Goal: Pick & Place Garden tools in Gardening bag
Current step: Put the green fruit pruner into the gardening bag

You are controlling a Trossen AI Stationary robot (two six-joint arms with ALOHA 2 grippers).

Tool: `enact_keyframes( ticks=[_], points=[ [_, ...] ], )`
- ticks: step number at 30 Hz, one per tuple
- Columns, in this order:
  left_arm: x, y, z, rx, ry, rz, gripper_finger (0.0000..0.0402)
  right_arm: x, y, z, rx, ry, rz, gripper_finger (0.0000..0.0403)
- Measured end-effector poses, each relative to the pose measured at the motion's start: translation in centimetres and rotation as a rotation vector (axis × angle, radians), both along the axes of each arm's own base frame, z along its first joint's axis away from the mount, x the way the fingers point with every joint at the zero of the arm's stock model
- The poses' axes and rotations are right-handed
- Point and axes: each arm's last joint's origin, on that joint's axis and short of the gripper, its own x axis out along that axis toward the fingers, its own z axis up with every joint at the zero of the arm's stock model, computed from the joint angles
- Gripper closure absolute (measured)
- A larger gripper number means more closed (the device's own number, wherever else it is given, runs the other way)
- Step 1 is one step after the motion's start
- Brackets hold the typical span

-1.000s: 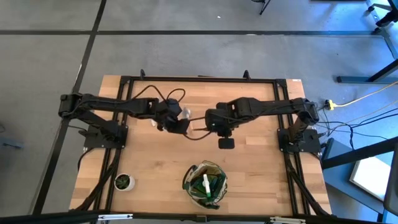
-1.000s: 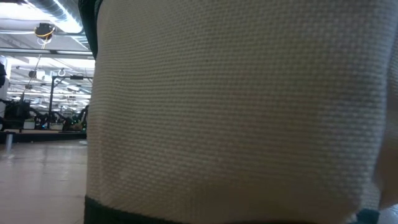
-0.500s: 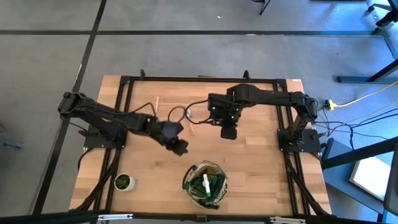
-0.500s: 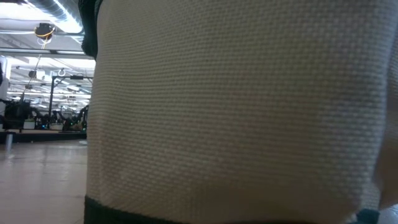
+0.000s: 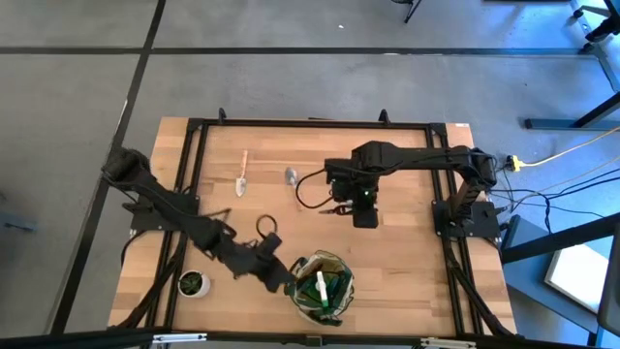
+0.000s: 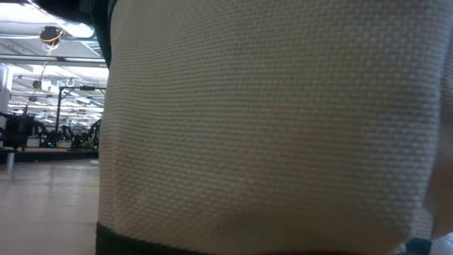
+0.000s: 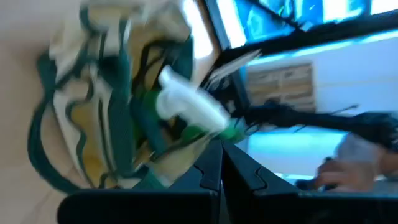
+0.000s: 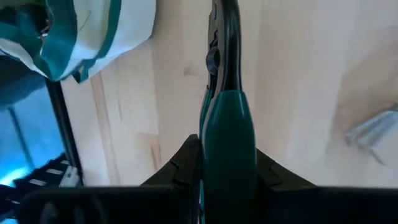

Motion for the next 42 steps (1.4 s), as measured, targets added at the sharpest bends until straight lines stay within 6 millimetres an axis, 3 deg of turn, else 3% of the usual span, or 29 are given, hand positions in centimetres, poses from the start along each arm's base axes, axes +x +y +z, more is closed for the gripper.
enact_keyframes(
  ticks=[6,11,17,21,32,42],
  points=[
    [3.8,-2.0,-0.8,0.123,0.074,-0.145,0.04,-1.0,0.1,-1.6,0.054,0.01,-0.079,0.0338],
    [5.7,-3.1,0.2,0.33,0.188,-0.206,0.04,-2.1,0.6,-2.6,0.062,0.064,-0.198,0.0338],
    [5.4,-3.4,1.4,0.574,0.361,-0.266,0.04,-2.9,2.6,-2.9,0.122,0.032,-0.316,0.0338],
    [4.8,-2.8,1.2,0.656,0.45,-0.316,0.0401,-2.7,4.1,-2.9,0.141,0.007,-0.355,0.0338],
    [4.4,-2.4,0.8,0.712,0.503,-0.395,0.04,-2.5,8.2,-2.7,0.182,-0.027,-0.367,0.0338],
    [5.1,-0.1,0.6,0.795,0.555,-0.389,0.0401,-2.9,9.6,-2.8,0.144,-0.015,-0.395,0.0338]
  ],
)
